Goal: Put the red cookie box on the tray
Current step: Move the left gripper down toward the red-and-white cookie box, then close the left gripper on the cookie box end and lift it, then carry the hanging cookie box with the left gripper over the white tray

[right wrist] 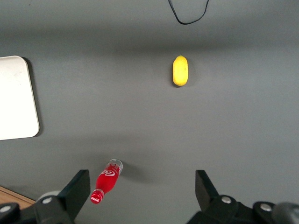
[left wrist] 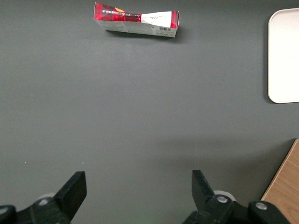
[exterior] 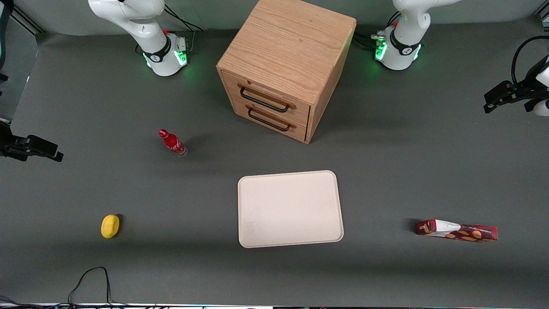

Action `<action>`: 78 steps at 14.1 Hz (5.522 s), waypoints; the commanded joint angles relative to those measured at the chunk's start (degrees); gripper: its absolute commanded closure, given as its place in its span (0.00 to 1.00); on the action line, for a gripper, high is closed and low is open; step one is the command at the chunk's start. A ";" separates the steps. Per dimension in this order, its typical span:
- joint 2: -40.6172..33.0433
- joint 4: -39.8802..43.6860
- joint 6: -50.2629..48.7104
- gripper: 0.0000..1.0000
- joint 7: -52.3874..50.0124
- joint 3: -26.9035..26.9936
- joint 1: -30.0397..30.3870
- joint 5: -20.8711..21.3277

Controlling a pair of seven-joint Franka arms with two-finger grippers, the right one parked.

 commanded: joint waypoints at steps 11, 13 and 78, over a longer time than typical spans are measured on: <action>7.29 2.68 1.96 0.00 19.34 0.05 0.76 0.79; 12.47 8.29 1.53 0.00 30.43 0.40 1.29 1.14; 54.32 50.16 2.30 1.00 -31.54 -3.38 -28.67 5.54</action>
